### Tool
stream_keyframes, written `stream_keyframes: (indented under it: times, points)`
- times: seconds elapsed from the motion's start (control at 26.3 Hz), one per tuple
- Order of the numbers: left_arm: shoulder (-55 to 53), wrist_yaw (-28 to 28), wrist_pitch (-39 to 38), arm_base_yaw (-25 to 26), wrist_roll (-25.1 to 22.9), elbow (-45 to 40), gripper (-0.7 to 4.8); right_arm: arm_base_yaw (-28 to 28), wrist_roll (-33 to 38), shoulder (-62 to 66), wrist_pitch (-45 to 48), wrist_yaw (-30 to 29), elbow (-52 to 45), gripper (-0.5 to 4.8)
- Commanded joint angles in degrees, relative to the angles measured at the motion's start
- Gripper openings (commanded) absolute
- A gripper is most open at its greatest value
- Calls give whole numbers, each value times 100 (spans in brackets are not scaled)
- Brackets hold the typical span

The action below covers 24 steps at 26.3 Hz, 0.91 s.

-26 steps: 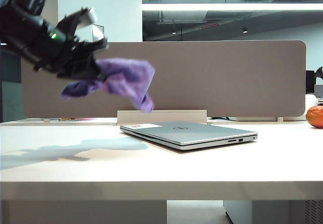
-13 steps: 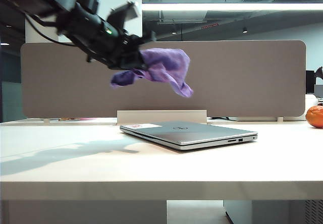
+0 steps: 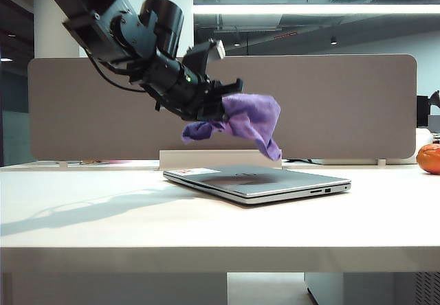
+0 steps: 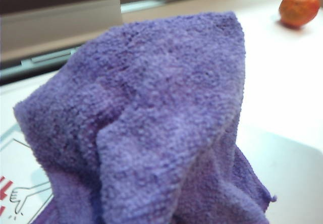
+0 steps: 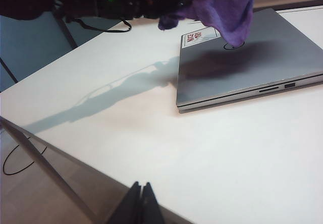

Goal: Pick up the purple rag and put it over the laptop.

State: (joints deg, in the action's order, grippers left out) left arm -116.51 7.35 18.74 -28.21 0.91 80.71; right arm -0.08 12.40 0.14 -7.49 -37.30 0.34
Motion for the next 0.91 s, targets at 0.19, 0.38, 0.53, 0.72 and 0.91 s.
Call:
stream_keyframes:
  times: [0.19, 0.38, 0.53, 0.72, 0.91]
  points:
    - [-487, -2, -1360, -11, -4, 940, -3, 0, 0, -9, 46, 9, -22, 22]
    - [-544, 4, -1440, -11, -4, 1027, 35, 0, 0, -9, 46, 9, -22, 22]
    - [-544, 37, -1464, -11, -4, 1025, 176, -2, 0, -9, 46, 11, -22, 22]
    - [-542, 203, -1499, -11, -4, 1025, 194, -2, 0, -9, 46, 9, -22, 22]
    - [-529, 339, -1499, -11, -2, 1027, 317, -2, 0, -9, 46, 9, -22, 22]
